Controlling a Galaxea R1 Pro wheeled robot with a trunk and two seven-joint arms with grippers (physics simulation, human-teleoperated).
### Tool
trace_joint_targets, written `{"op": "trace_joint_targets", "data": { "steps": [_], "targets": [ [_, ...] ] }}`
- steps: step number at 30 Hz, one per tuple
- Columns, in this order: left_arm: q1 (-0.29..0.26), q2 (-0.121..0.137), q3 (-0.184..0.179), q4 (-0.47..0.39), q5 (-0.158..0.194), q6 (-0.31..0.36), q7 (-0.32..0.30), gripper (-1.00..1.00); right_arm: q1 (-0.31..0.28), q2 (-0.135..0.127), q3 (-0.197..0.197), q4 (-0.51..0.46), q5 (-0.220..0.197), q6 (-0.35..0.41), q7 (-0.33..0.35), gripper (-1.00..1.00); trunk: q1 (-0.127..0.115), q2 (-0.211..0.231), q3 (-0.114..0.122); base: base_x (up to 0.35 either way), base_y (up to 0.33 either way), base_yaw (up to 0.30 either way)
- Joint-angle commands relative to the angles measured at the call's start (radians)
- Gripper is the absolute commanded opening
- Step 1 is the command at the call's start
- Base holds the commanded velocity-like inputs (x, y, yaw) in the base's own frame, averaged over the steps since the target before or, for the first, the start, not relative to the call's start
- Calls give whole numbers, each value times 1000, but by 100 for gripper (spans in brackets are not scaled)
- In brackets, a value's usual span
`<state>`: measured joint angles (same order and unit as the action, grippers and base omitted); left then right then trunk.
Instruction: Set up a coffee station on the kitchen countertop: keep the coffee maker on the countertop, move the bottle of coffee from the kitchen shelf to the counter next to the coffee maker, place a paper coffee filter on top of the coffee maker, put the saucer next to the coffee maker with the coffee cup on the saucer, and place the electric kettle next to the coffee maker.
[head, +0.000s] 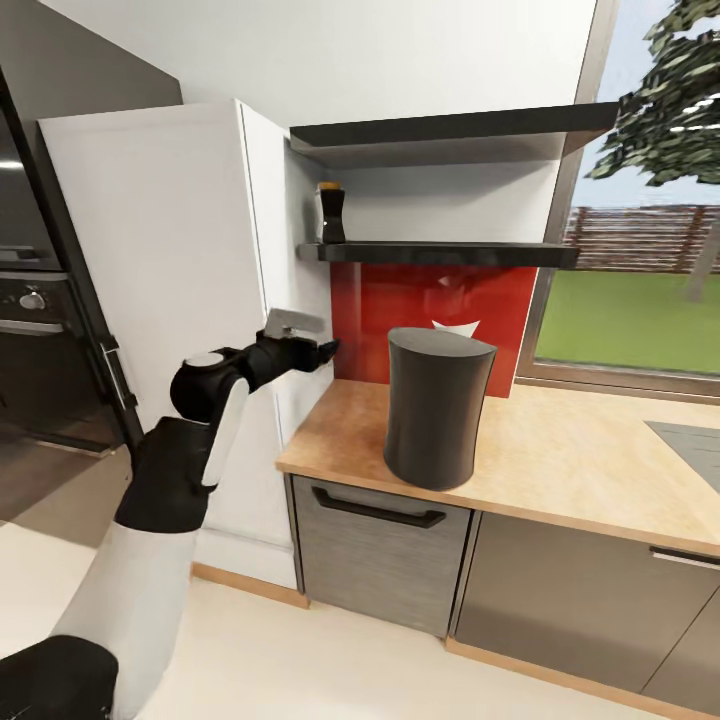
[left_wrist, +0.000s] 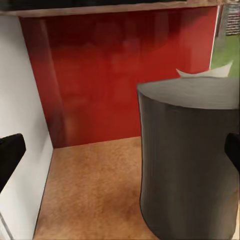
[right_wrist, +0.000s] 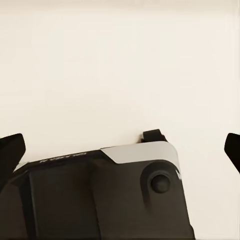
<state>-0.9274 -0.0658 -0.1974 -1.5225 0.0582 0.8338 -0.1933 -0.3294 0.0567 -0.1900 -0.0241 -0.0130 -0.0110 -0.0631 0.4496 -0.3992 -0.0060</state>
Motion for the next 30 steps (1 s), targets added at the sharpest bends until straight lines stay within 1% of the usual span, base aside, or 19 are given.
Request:
{"op": "trace_joint_targets", "data": {
  "steps": [1, 4, 8, 10, 11, 12, 14, 16, 17, 18, 19, 20, 22, 24, 26, 27, 28, 29, 30],
  "targets": [
    [-46, -4, 1, 13, 9, 35, 2, 100, 10, 0, -4, 0, -1, -1, -2, 100, 0, -1, -1, 0, 0, 0],
    [-168, -28, 4, 68, 13, 80, 7, 100, 53, 0, -3, 1, 18, 0, -3, 100, 0, -1, -1, 0, 0, 0],
    [-316, -76, 5, 177, 14, 93, 31, 100, 88, 0, -3, 0, 82, -1, -5, 100, 0, -1, -1, 0, 0, 0],
    [-395, -92, 6, 236, 15, 95, 51, 100, 93, 0, -3, 0, 101, -2, -5, 100, 0, -1, -1, 0, 0, 0],
    [-415, -94, 6, 249, 16, 95, 54, 100, 94, 0, -3, 0, 106, -2, -5, 100, 0, -1, -1, 0, 0, 0],
    [-473, -98, 7, 289, 16, 95, 61, 100, 95, 0, -3, 0, 109, -3, -5, 100, 0, -1, -1, 0, 0, 0],
    [-545, -100, 8, 338, 16, 96, 65, 100, 97, 0, -3, 0, 112, -3, -5, 100, 0, -1, -1, 0, 0, 0],
    [-593, -100, 8, 375, 13, 96, 69, 100, 97, 0, -3, 0, 112, -3, -4, 100, 0, -1, -1, 0, 0, 0],
    [-648, -99, 8, 425, 12, 95, 92, 100, 97, 0, -3, 0, 113, -3, -4, 100, 0, -1, -1, 0, 0, 0],
    [-661, -99, 7, 438, 12, 95, 101, 100, 97, 0, -3, 0, 113, -3, -4, 100, 0, -1, -1, 0, 0, 0],
    [-707, -99, 8, 486, 12, 92, 144, 100, 97, 1, -3, -1, 114, -3, -4, 100, 0, -1, -1, 0, 0, 0],
    [-735, -100, 8, 523, 12, 85, 176, 100, 97, 1, -3, -1, 113, -3, -4, 100, 0, -1, -1, 0, 0, 0],
    [-766, -101, 8, 573, 12, 54, 212, 100, 97, 1, -4, -2, 113, -3, -4, 100, 0, -1, -1, 0, 0, 0],
    [-781, -100, 8, 612, 12, 15, 240, 100, 97, 1, -4, -1, 113, -3, -4, 100, 0, -1, -1, 0, 0, 0],
    [-793, -101, 8, 704, 12, -83, 301, 100, 97, 0, -4, -1, 113, -3, -5, 100, 0, -1, -1, 0, 0, 0],
    [-796, -101, 8, 763, 13, -157, 336, 100, 98, 0, -5, -1, 113, -3, -6, 100, 0, -1, -1, 0, 0, 0],
    [-797, -101, 9, 789, 14, -196, 349, 100, 98, 0, -5, -1, 113, -3, -6, 100, 0, -1, -1, 0, 0, 0],
    [-797, -101, 9, 836, 16, -269, 362, 100, 98, 0, -5, -1, 113, -3, -6, 100, 0, -1, -1, 0, 0, 0],
    [-797, -102, 10, 851, 17, -292, 365, 100, 98, -1, -5, -1, 113, -3, -6, 100, 0, -1, -1, 0, 0, 0]
  ]
}}
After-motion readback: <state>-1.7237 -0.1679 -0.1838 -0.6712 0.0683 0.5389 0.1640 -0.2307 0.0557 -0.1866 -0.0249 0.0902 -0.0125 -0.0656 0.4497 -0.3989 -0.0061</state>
